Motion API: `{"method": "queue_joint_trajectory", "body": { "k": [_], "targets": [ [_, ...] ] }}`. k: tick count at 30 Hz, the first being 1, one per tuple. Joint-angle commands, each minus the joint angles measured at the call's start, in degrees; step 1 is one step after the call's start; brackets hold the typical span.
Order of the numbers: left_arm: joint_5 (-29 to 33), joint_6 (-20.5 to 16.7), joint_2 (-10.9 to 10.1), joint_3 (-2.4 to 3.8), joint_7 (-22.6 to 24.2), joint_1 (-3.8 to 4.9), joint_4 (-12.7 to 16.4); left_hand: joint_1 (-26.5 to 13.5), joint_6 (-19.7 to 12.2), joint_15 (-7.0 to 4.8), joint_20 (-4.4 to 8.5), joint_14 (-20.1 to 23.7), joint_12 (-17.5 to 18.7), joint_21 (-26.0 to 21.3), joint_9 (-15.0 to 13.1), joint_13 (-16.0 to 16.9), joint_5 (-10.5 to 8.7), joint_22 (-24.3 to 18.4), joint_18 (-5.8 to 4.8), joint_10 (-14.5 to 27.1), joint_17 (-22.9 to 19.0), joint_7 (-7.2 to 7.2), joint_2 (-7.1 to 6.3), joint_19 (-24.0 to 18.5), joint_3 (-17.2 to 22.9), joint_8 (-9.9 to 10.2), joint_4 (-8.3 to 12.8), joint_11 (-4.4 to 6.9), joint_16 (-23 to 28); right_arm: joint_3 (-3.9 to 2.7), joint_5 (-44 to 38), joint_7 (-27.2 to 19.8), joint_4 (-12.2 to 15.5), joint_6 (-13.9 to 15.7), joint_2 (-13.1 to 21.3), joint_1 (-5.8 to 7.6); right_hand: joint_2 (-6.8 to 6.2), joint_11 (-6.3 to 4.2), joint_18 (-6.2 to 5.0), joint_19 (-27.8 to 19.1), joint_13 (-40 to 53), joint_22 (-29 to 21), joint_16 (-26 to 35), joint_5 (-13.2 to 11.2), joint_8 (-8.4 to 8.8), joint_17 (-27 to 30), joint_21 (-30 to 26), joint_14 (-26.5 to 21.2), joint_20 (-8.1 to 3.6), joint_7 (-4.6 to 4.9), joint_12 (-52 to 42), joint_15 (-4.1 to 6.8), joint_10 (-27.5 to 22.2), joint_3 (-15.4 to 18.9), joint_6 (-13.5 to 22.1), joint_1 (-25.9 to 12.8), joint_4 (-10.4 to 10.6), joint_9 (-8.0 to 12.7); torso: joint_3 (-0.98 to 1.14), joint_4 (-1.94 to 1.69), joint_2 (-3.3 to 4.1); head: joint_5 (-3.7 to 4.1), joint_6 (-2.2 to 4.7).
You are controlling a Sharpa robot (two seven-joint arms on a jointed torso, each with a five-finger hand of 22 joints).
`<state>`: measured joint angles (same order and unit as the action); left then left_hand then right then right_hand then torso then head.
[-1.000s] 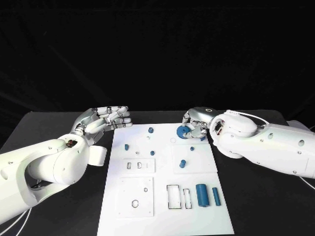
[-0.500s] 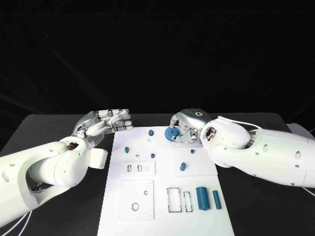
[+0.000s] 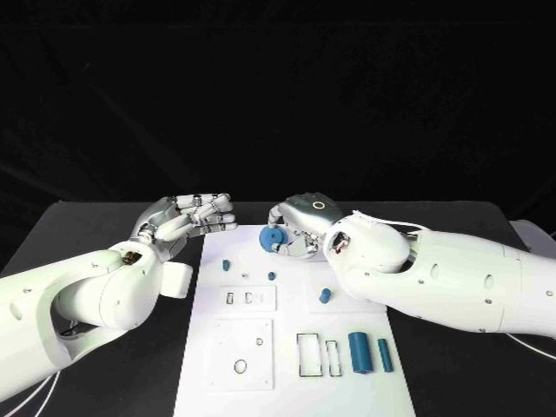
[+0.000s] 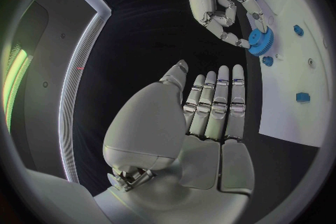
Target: Assemble the parts on the task board
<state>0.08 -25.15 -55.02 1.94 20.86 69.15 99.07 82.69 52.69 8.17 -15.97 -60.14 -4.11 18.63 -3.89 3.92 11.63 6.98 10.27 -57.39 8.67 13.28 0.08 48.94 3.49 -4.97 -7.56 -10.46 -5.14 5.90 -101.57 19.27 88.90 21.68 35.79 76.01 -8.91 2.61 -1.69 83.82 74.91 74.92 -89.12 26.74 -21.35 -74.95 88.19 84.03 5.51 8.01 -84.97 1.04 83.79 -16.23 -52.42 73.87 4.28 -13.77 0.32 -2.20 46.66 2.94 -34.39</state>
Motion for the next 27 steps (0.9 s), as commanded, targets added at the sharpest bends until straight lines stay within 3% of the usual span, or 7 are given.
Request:
{"method": "queue_joint_trajectory", "body": {
  "k": [1,12,27],
  "targets": [
    [0.16,0.81,0.22,0.04,0.45,0.07,-0.10,0.60,-0.12,0.13,0.10,0.32,0.32,-0.33,0.01,-0.05,0.09,-0.10,0.17,0.37,0.07,0.09,0.17,-0.44,0.04,0.27,0.31,-0.18,0.27,0.04,-1.67,-0.38,-1.09,0.52,-1.26,-0.67,0.10,-0.14,1.03,4.35,8.53,12.80,-0.38,-0.31,0.24,-13.65,0.16,5.64,-0.41,-1.04,-0.21,0.27,0.49,-0.48,-1.29,-0.28,0.02,0.01,0.07,0.06,0.02,-0.26,-0.05],
    [0.30,1.13,0.23,0.04,1.11,0.07,-0.36,0.12,-0.01,0.26,-0.05,0.65,0.23,-0.50,-0.03,-0.01,0.02,-0.23,0.12,0.29,0.11,0.12,0.06,-0.80,-0.14,0.33,0.19,-0.23,0.68,0.06,-1.69,-1.08,-4.66,-0.15,-4.68,-2.54,0.08,-0.17,0.96,4.17,8.36,12.59,-0.35,-0.47,0.47,-13.57,0.00,5.62,-0.45,-1.04,-0.07,0.31,0.33,-0.88,-1.30,-0.17,-0.04,0.10,0.06,0.07,0.09,-0.97,-0.24],
    [0.31,1.11,0.07,0.04,1.15,0.08,-0.31,-0.02,-0.04,0.30,-0.09,0.76,0.25,-0.55,-0.02,-0.01,0.01,-0.26,0.11,0.33,0.12,0.14,-0.01,-0.91,-0.22,0.38,0.16,-0.25,0.79,0.07,-2.22,0.09,-6.37,0.25,-5.66,-2.87,0.04,-0.15,0.84,3.82,7.90,12.16,-0.15,-0.64,0.61,-13.05,-0.32,5.50,-0.46,-1.01,0.29,0.31,-0.09,-1.07,-1.32,-0.17,-0.05,0.16,0.07,0.08,0.01,-1.01,-0.67]
  ]
}}
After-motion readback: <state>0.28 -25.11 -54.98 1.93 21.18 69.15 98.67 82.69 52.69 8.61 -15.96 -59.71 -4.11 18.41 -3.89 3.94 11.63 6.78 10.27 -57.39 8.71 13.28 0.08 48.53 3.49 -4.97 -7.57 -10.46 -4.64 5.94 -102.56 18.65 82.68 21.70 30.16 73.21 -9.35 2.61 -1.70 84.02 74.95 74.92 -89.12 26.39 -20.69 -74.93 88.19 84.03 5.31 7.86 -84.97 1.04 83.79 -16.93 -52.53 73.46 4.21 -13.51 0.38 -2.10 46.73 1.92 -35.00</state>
